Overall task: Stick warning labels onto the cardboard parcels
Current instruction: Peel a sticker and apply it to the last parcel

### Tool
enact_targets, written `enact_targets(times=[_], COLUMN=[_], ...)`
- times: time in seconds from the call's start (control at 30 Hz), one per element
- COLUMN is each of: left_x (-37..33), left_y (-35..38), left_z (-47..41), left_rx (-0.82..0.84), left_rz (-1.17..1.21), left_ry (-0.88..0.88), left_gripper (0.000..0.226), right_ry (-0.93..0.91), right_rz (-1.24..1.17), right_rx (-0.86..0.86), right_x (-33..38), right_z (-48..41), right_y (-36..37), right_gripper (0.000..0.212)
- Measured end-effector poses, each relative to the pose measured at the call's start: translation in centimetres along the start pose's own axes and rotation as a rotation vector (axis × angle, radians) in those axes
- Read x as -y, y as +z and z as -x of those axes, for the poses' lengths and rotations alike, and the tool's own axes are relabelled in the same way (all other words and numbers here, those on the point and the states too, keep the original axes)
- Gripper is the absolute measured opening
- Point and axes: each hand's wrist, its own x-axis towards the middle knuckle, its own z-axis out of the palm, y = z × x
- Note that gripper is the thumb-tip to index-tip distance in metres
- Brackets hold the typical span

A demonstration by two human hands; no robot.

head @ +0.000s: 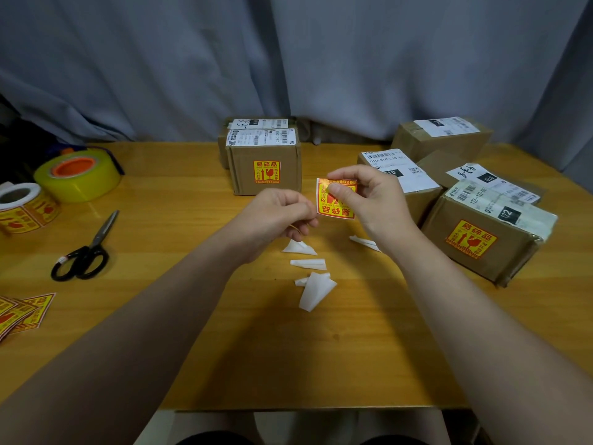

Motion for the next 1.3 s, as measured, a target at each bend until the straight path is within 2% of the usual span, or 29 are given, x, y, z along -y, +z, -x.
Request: enact_targets(times=[0.67,0.77,0.83,0.9,1.0,1.3], left_x=[0.1,0.5,0.7,0.9,1.1,1.2], left_y=[0.0,0.0,0.0,-0.1,-0.2,0.1], left_z=[-0.1,-0.3,-0.5,-0.6,-0.7,-0.6], left_rx=[-0.006,-0.031,-0.066,-0.108,-0.144,-0.170], left_rz=[0.016,0.048,0.053,0.058,0.054,0.056], left_ry=[0.039,0.057,0.075,0.094,0.112,0.109], left_gripper=[0.017,0.018,0.018,0.017,0.014,0.013], right_ry=[0.020,-0.075,-0.151,-0.185,-0.105,-0.118], right_rz=[0.019,0.244,0.350,0.279,0.089,0.017], right_rx=[0.018,-0.077,-0.139,-0.085,0.034,0.026], right_x=[-0.2,-1.1,-1.2,-1.1,-1.0,-0.5], right_z=[-0.1,0.1,0.6,1.2,1.7,1.9], right_y=[0.2,0.8,1.2,1.4,1.6,2.0], right_gripper=[0.016,0.028,0.019,0.007,0.010,0.016])
